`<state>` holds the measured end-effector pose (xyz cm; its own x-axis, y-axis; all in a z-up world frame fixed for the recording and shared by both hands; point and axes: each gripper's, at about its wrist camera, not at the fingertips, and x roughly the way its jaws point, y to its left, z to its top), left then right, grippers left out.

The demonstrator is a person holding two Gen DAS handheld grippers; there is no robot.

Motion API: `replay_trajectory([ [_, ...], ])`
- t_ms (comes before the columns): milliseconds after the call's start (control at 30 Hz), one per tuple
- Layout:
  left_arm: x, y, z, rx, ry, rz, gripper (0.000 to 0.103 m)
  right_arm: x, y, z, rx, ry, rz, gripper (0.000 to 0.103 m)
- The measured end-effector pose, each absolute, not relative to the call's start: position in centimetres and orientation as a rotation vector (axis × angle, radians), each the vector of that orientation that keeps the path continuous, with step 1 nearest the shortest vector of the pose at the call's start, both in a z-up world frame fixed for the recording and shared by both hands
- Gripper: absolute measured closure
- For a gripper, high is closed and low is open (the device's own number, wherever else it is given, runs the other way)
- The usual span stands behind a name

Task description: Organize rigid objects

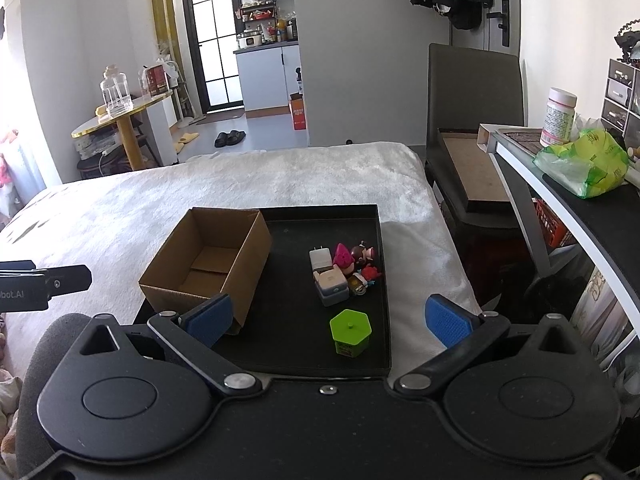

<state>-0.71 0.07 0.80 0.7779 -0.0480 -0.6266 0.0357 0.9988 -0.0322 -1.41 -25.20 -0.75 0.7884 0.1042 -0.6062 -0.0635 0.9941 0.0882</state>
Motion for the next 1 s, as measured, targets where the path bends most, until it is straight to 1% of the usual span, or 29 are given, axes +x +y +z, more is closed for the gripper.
replay_trajectory([
  [433,-0.3,0.2,0.5,-0.023,0.688,-0.046,0.000,-1.0,-24.6,-1.2,0.066,0.682,0.101,0.000],
  [1000,2.7,0.4,-1.9,-0.020,0.727,-0.022,0.000,1.1,-25.7,-3.4,0.097,0.720,0.076,0.000],
])
